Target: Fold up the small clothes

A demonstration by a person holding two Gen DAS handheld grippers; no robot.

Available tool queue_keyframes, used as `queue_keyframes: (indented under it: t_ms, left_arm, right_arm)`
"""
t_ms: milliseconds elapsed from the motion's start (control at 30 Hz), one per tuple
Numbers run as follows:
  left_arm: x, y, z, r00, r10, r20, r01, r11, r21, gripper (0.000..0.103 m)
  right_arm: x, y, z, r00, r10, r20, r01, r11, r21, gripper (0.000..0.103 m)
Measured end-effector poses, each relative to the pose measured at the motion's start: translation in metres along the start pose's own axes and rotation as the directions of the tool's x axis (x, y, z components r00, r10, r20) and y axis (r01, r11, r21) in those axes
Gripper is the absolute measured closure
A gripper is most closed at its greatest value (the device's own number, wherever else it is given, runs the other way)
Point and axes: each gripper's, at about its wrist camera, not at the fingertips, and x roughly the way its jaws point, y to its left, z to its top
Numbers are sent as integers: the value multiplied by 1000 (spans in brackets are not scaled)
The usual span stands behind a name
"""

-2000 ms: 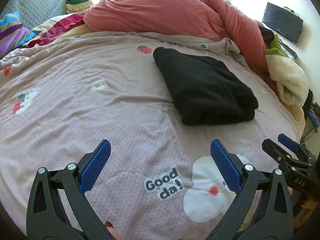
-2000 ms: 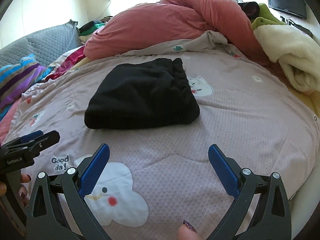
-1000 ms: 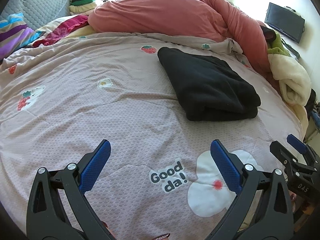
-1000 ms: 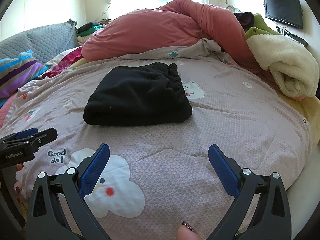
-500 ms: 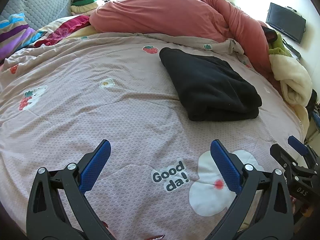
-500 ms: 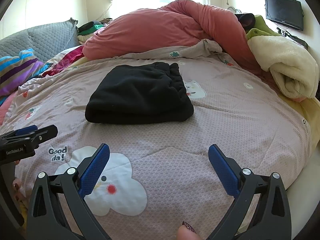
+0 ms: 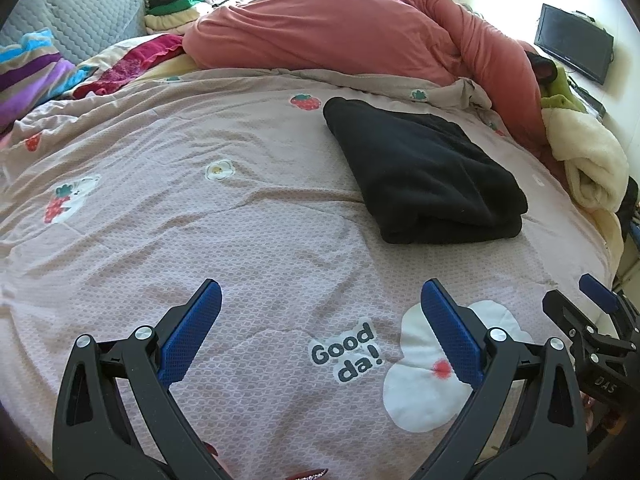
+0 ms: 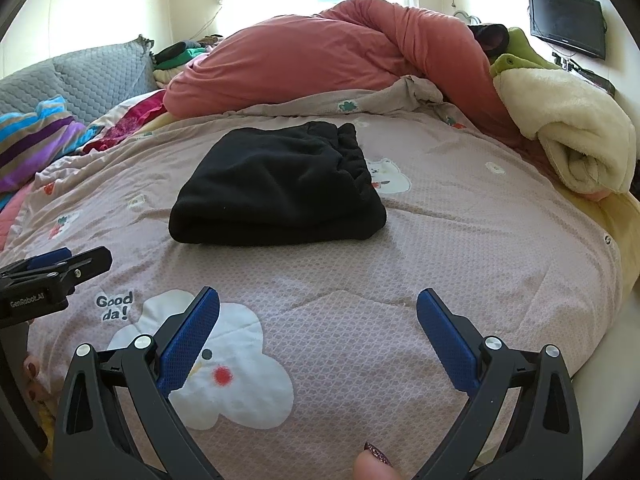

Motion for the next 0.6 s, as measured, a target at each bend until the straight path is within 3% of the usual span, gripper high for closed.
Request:
queue_keyframes:
  t_ms: [600]
  left_arm:
    - [0, -2, 0, 1000, 20, -3, -20, 1000, -4, 9]
  right_arm:
    - [1, -1, -1, 1000, -9, -3, 9, 1000, 9, 5]
